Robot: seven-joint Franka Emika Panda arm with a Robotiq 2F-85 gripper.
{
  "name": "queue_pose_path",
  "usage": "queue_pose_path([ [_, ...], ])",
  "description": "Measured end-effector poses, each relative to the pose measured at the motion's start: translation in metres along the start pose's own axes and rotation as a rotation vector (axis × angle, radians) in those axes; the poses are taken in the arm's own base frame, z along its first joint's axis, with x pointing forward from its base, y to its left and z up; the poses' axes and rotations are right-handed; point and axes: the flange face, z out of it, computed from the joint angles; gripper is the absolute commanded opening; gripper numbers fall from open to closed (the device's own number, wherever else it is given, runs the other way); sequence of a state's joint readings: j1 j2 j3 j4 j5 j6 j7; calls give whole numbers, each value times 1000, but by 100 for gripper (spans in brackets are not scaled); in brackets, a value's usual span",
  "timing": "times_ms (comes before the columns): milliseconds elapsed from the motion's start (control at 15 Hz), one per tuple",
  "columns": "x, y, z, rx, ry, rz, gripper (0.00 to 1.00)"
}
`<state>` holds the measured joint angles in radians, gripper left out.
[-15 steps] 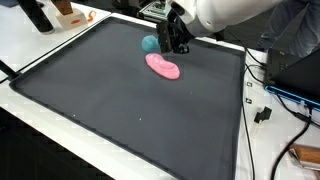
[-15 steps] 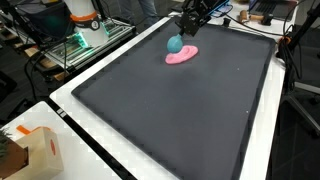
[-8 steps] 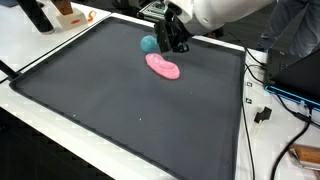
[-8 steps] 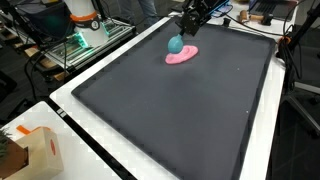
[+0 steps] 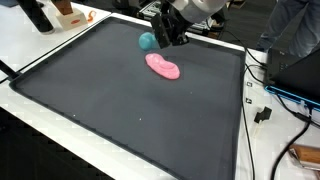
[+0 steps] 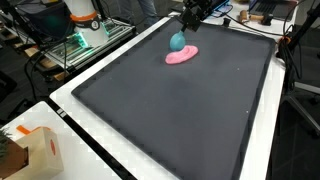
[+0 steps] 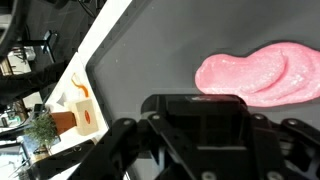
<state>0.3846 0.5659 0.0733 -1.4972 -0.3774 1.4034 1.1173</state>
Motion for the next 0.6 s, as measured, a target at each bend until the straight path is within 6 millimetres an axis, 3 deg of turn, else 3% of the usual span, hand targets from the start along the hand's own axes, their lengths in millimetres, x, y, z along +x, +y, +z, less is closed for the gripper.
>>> queue_pose_path([
  [600,12,53,-33,157,-99,-171,35],
])
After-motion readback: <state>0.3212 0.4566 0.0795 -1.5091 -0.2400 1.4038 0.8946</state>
